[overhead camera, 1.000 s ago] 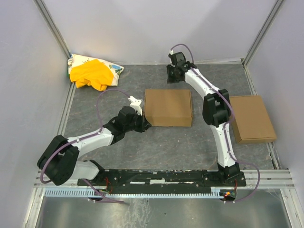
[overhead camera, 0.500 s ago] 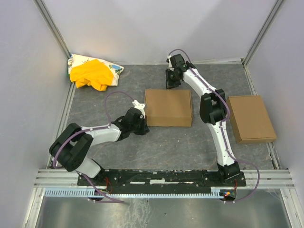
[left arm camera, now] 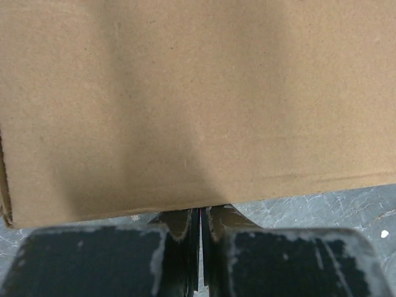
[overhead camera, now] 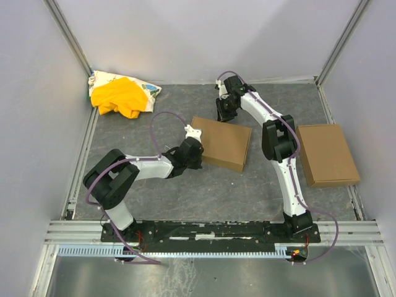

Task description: Fold the paper box

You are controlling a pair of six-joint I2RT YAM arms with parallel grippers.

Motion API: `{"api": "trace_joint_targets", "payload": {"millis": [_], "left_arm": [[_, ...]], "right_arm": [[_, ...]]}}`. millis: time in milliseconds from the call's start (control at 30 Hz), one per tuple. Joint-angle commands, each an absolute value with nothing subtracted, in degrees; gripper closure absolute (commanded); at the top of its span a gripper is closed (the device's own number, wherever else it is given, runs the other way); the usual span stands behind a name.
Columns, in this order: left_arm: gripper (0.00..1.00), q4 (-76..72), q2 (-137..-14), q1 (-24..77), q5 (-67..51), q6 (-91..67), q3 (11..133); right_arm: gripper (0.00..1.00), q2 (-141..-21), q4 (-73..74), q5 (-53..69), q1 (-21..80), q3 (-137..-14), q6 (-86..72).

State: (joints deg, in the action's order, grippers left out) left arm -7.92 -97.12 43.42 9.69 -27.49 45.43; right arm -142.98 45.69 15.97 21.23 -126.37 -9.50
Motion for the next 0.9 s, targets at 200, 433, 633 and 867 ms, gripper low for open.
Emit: {"api": "trace_joint_targets", "payload": {"millis": [200, 433, 633, 867], "left_arm": [[0.97, -13.8, -96.2, 50.5, 15.8, -28.1, 45.7], [0.97, -13.1, -100.6, 55.1, 12.3, -28.1, 51.5], [0.97, -12.7, -103.0, 55.6, 15.0, -27.9, 53.7], [0.97, -4.3, -99.9, 55.6, 21.1, -27.1, 53.6]], "right_arm": [[0.72, -140.1, 52.1, 22.9, 24.1, -126.0, -6.5], [0.72, -140.5, 53.6, 24.5, 26.1, -125.9, -4.4], [0.72, -140.6, 54.7, 24.0, 27.3, -125.4, -3.1], [0.76, -138.2, 53.8, 19.5, 27.3, -122.3, -4.9]]}}
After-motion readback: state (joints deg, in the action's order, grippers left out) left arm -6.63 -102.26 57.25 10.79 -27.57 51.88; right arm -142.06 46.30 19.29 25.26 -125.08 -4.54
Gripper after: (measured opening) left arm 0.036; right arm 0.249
